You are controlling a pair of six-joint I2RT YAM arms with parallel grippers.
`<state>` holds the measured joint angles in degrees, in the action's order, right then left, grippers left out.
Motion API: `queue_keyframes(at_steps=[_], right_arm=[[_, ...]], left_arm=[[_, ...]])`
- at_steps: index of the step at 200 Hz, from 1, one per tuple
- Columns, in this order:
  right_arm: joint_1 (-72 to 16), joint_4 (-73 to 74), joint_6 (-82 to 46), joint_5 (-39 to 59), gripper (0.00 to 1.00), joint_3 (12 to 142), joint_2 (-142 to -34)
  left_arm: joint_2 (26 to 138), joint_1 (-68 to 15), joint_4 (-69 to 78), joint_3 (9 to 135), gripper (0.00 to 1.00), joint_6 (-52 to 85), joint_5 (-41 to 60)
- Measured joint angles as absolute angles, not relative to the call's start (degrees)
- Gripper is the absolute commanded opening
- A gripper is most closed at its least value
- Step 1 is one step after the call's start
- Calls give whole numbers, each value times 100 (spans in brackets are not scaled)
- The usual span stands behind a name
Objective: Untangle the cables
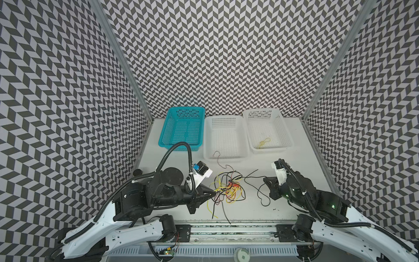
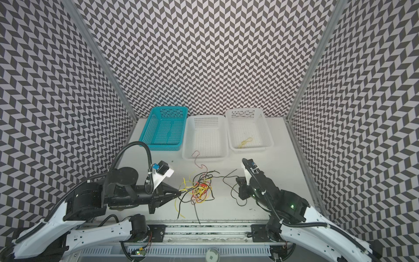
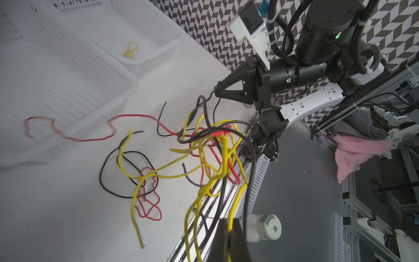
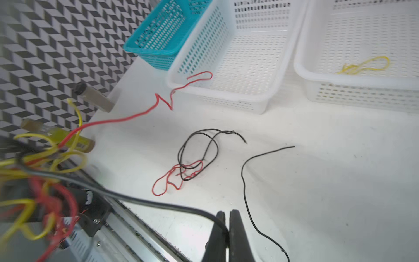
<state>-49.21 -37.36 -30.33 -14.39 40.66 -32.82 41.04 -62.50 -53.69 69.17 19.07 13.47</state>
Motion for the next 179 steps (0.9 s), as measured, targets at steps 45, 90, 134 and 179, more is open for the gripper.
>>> queue_keyframes(at_steps=[45, 90, 134, 179], right_arm=[[-3813, -4156, -3264, -1135, 0, 3824, -2714], [-2993, -4101, -3376, -390, 0, 3699, -3347], [-2174, -3850, -3435, 340, 0, 3393, -3793], [-2069, -3190, -3299, 985, 0, 3212, -5172]], left_arm=[[3848, -6237, -5568, 7518, 0, 1865, 1103], [3946, -6230, -5822, 8211, 0, 1822, 1024], [4097, -6230, -6086, 8652, 0, 1828, 917], [4180, -6230, -5935, 8525, 0, 1942, 797]])
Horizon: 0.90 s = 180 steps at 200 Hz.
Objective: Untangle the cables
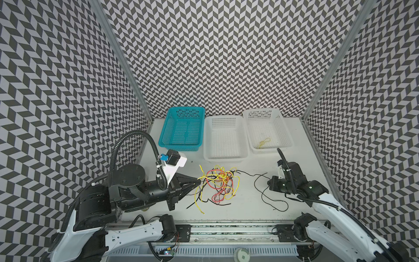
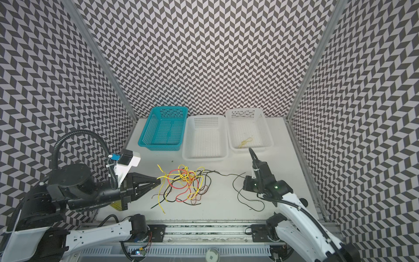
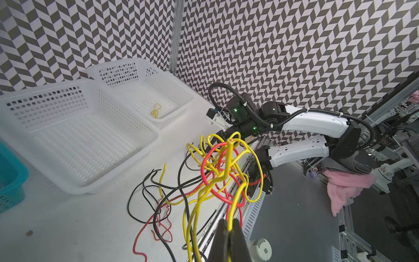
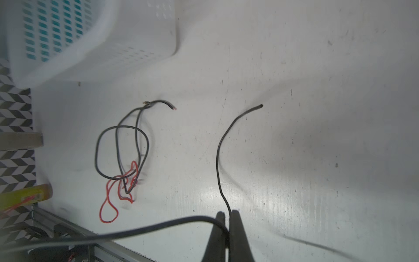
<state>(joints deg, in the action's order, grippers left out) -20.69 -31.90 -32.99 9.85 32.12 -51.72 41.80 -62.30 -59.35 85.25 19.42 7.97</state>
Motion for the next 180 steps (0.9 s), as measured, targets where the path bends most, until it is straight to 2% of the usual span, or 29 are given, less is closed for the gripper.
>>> queue_keyframes(at_steps=[31, 37, 57, 75, 98, 126, 150, 180], right_arm=[[-2073, -2982, -3214, 1160, 1, 3214, -5422], [-2073, -2930, -3183, 1164, 5, 3229, -5419], [-2073, -2873, -3050, 1251, 33, 3365, -5408], [-2147, -2818, -2849, 1354, 47, 3566, -5247], [-2390, -2687, -2567, 1431, 53, 3791, -4862], [-3159, -2191, -2185, 1481, 59, 3938, -4609], [-3691, -1577, -2051, 1586, 62, 3916, -4683], [-3841, -768, -2034, 1638, 63, 3918, -5113]], left_arm=[[4204, -6228, -5784, 8390, 0, 2010, 672], [4202, -6230, -5725, 8346, 0, 2023, 639], [4202, -6230, -5590, 8213, 0, 2045, 554], [4200, -6230, -5485, 8097, 0, 2069, 523], [4230, -6230, -5417, 8060, 0, 2108, 510], [4283, -6228, -5352, 8060, 0, 2137, 530], [4333, -6230, -5290, 8060, 0, 2154, 598], [4344, -6230, -5240, 8060, 0, 2171, 672]])
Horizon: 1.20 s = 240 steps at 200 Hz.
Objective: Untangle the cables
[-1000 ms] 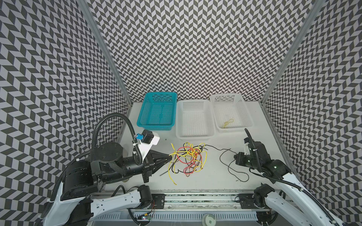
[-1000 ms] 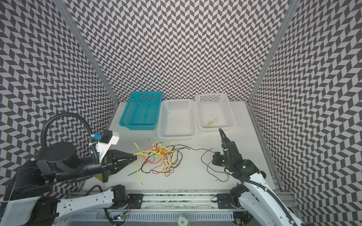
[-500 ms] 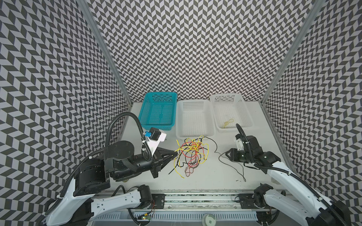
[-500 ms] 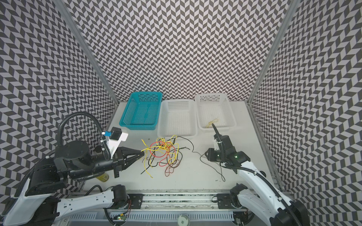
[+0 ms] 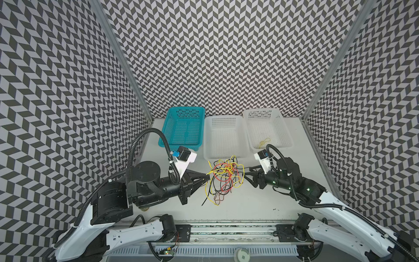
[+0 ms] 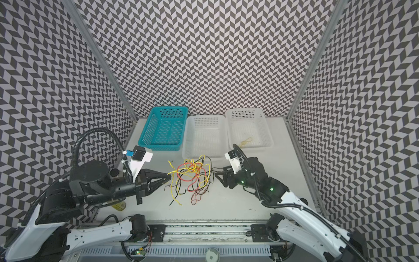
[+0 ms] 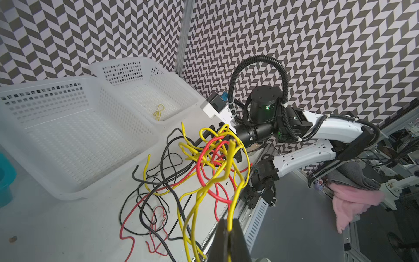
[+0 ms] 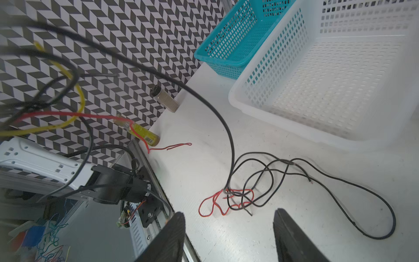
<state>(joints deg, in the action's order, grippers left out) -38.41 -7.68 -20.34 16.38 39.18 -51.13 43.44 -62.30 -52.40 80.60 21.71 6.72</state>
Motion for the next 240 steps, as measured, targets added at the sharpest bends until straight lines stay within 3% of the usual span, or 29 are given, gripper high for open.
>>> queue_keyframes(at_steps=[86, 103, 136, 185, 240], right_arm=[[-3946, 849, -2130, 1632, 58, 4003, -6569], [-4038, 1000, -2180, 1662, 43, 4003, -6761], [-4169, 786, -2231, 1313, 0, 4029, -6726], [-3835, -794, -2252, -209, 0, 4147, -5266], [-2477, -2567, -2255, -172, 0, 5627, -4488]], left_arm=[[4316, -6230, -5124, 8062, 0, 2259, 862], [4311, -6230, -5100, 8062, 0, 2259, 864], [4237, -6228, -5100, 8060, 0, 2255, 834], [4016, -6228, -5262, 7935, 0, 2137, 322], [3726, -6230, -5566, 7450, 0, 1977, -425]])
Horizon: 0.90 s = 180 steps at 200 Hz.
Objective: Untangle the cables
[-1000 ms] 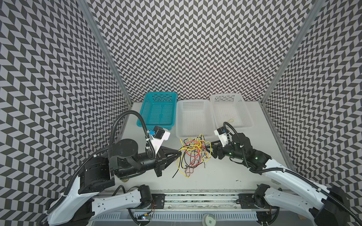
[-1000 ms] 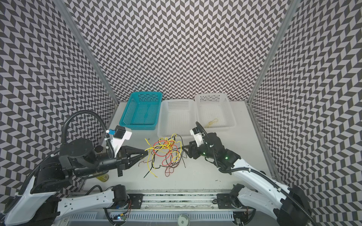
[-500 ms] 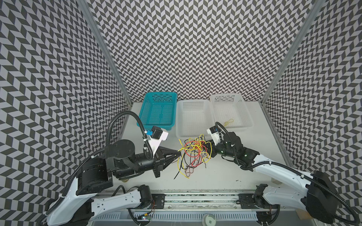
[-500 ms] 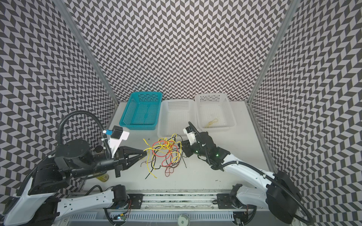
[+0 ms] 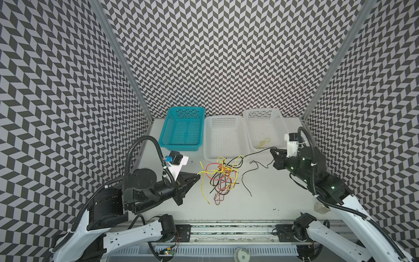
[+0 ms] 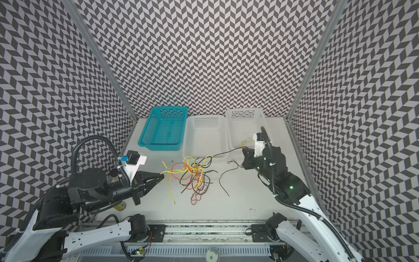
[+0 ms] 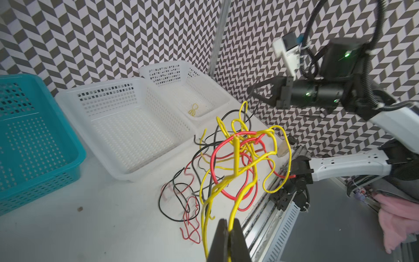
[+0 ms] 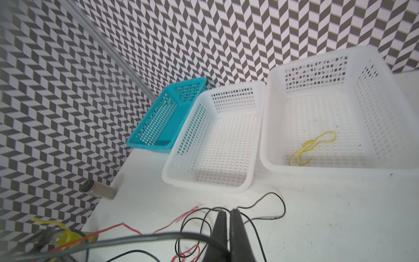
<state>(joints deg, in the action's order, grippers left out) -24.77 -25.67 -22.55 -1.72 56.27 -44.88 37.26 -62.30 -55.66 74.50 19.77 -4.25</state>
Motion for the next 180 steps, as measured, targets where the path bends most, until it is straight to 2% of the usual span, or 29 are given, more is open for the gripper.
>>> queue_keyframes(at_steps=[42, 113, 137, 180], right_arm=[[-2222, -3529, -2228, 108, 0, 7006, -4493], [-2182, -4176, -2141, 200, 0, 8748, -4873], [-2182, -4309, -2145, 395, 0, 9603, -5384], [-2178, -4348, -2311, 1055, 0, 10571, -6053]], left_arm=[[3583, -6224, -5701, 7057, 0, 1957, -947], [3310, -6051, -5957, 6434, 0, 1968, -1354], [3494, -5857, -5940, 6062, 0, 1975, -1299], [3472, -5094, -5673, 5638, 0, 1922, -622]])
